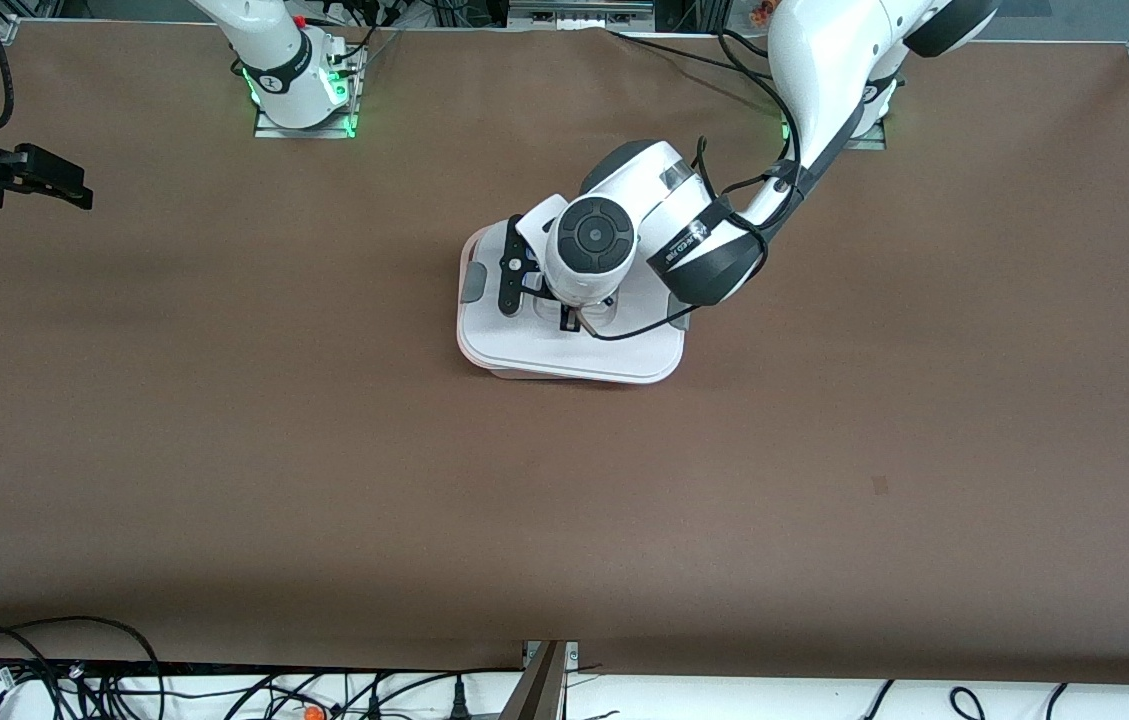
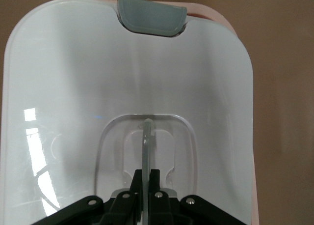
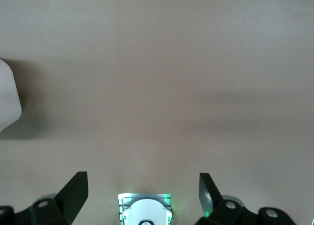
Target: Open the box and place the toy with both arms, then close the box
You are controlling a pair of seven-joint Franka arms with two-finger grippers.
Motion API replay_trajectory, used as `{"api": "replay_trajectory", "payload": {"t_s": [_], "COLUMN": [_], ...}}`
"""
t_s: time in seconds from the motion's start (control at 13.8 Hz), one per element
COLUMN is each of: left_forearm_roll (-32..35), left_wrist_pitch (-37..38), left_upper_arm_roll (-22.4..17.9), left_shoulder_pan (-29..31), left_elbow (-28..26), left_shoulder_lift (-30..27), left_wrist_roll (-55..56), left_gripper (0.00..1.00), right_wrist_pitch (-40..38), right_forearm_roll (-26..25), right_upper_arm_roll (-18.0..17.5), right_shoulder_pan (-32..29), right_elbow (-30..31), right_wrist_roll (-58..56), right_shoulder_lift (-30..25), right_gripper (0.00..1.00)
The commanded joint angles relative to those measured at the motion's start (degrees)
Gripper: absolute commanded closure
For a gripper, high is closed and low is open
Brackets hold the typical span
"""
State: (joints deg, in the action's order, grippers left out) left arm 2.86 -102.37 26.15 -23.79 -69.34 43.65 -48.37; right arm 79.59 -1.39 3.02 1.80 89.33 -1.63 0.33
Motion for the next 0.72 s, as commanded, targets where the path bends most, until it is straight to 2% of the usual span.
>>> {"api": "replay_trajectory", "payload": {"t_s": [0.0,0.36,0.65], "left_forearm_roll": [-1.1,-0.8,-0.7], "left_wrist_pitch": [-2.1,-3.1,-1.1], "left_upper_arm_roll": [0.0,0.0,0.4], "left_shoulder_pan": [-0.6,-0.6,-0.6], "left_elbow": [-0.4,-1.7,-1.7], "left_shoulder_lift": [-0.1,0.5,-0.5], "left_wrist_roll": [2.4,3.0,3.6], "left_gripper": [1.00,1.00,1.00], "right_wrist_pitch": [-0.5,-0.4,-0.3], "right_forearm_roll": [1.3,1.6,1.7], "right_upper_arm_roll": [0.1,0.1,0.1], "right_shoulder_pan": [0.3,0.3,0.3], "right_elbow": [-0.6,-0.6,-0.6], "right_wrist_roll": [-0.5,-0.5,-0.5], "right_shoulder_lift": [0.0,0.0,0.0], "right_gripper": [0.00,0.00,0.00]}}
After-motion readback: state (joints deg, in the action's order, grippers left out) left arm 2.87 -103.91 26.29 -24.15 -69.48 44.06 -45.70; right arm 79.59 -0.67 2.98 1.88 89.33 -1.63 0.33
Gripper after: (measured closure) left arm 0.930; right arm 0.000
